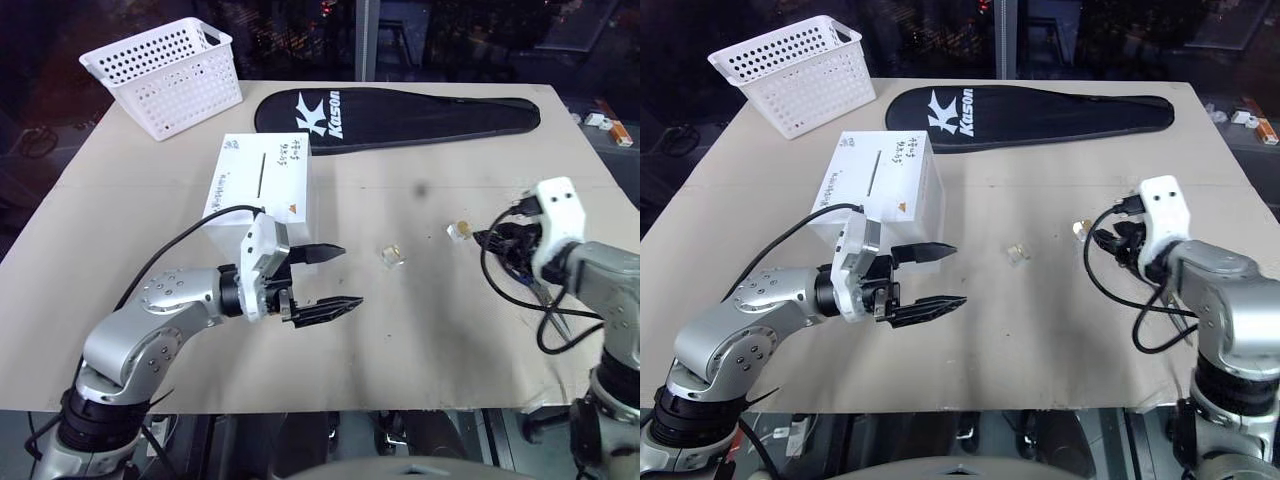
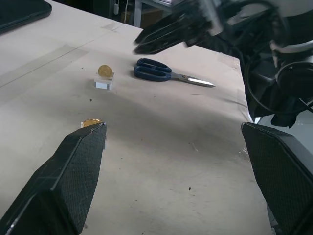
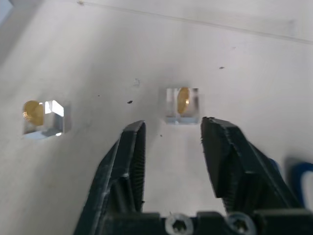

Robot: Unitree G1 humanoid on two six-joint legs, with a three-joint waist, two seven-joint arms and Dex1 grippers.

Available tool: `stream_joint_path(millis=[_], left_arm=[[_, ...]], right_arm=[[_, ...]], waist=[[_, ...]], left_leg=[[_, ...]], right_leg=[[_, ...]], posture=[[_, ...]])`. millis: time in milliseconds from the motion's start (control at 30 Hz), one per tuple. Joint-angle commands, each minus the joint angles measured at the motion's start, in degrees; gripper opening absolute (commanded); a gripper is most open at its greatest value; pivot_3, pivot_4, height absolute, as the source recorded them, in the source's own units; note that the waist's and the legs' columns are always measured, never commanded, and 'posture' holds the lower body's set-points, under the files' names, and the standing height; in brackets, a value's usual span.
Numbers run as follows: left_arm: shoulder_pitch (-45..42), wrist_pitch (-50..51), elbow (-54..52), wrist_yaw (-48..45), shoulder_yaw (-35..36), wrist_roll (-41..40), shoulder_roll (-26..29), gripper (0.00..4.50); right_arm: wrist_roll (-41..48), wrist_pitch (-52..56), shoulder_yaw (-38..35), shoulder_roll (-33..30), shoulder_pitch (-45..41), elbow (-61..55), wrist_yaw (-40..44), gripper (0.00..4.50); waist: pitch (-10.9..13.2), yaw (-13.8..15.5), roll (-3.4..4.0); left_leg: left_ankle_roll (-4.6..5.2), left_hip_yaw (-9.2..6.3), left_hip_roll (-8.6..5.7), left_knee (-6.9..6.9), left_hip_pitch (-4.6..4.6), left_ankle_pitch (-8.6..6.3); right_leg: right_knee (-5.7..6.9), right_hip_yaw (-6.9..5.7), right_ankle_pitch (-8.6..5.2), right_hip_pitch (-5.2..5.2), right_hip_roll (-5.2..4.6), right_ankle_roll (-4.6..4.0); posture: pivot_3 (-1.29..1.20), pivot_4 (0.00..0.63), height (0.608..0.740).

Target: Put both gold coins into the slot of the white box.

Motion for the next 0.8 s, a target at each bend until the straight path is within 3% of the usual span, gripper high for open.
stream_joint_path(millis=[33,100,133,467,800], left_arm=[[-0.59,-1.06,-1.10,-0.79,1.42,-0.20,0.52,4.50],[-0.50,-1.41,-1.14,-0.88,1.53,0.02,0.51,4.50],[-0.26,-1.69,-1.35,-0.99,1.69,0.11,0.55,4.50],[2.67,-4.82,-5.36,5.38,3.99,1.77,-2.90,4.50],[1.81,-0.28,-8.07,11.17,4.84,-2.13,-2.76,4.50]], right_arm=[[-0.09,-4.37,1.70,-0.44,-2.20,3.97,-1.59,2.20],[0.18,-5.85,2.54,-0.79,-2.67,5.83,-1.90,2.20],[0.33,-6.58,3.18,-1.10,-2.97,6.64,-1.85,1.66],[0.58,-12.41,6.42,-1.14,-4.98,12.38,-2.89,1.66],[0.86,-14.79,7.00,-0.85,-5.52,15.21,-3.54,1.66]], waist=[[0.00,-0.04,0.01],[0.00,-0.06,0.01],[0.00,-0.07,0.01],[0.00,-0.11,0.01],[0.00,-0.09,0.01]], left_leg=[[0.00,0.00,0.00,0.00,0.00,0.00],[-0.01,-0.01,0.01,-0.01,0.00,0.00],[-0.01,-0.01,0.02,-0.02,0.01,0.00],[0.00,0.01,0.04,-0.02,0.02,0.00],[0.00,0.01,0.04,-0.02,0.02,0.00]], right_leg=[[0.00,0.00,0.00,0.00,0.00,0.00],[0.01,-0.01,0.00,-0.01,0.03,-0.01],[0.01,-0.01,0.00,-0.01,0.04,-0.01],[0.01,0.02,0.00,-0.01,0.05,-0.01],[0.01,0.01,0.00,-0.01,0.05,0.00]], posture=[[0.00,0.150,0.738],[0.00,0.150,0.738],[0.00,0.150,0.738],[0.00,0.150,0.738],[0.00,0.150,0.738]])
